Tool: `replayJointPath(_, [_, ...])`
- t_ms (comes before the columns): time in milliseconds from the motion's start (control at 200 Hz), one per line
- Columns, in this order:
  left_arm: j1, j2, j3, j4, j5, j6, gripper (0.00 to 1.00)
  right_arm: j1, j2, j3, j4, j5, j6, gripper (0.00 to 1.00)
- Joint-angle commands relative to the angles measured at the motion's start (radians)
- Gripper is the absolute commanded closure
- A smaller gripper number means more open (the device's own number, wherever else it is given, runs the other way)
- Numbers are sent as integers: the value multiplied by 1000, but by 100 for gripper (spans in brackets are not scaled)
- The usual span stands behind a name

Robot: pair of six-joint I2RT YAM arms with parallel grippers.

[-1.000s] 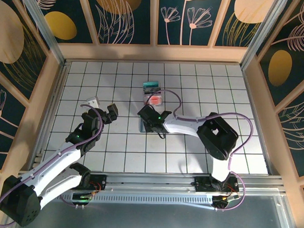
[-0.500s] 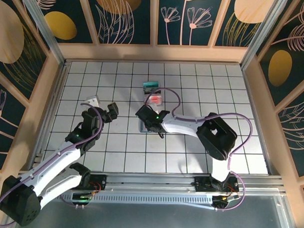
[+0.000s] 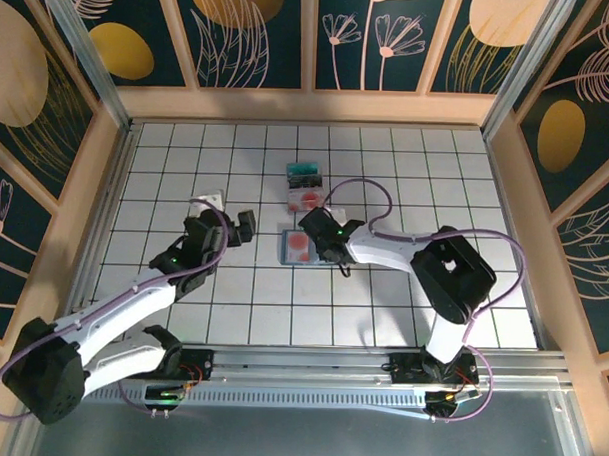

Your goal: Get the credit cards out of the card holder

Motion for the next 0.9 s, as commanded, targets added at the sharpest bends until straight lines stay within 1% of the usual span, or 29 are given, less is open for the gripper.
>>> replayJointPath(0, [-56,66,29,-6,-43,18,1,-18,-49,-31,3,1,34,63])
replayJointPath(100, [-104,141,23,21,-39,5,1,-34,-69,-56,14,-5,34,64])
replayJointPath(225, [-132,222,22,49,-18,-16,1,-29,-104,-79,5,-19,47,65])
replayJointPath(440, [-153,343,46,85,-4,-10,1,-18,-190,-95,-58,-8,101,65])
replayJointPath(535, [-154,392,61,104,4,-12,1,-24,-237,-93,-59,-26,120,66])
replayJointPath(576, [-154,409,66,111,6,-18,1,-29,-258,-96,-44,-47,121,65])
replayJointPath(631, [-154,431,74,123,6,-27,1,-41,-284,-96,-10,-96,116,60])
replayJointPath(711, [-155,458,81,144,11,-41,1,-57,-304,-96,59,-190,102,56])
replayJointPath(796, [-154,493,93,156,7,-63,1,-65,-294,-85,124,-277,96,57])
replayJointPath(896, [-154,536,113,147,-11,-99,1,-73,-246,-57,162,-352,100,64])
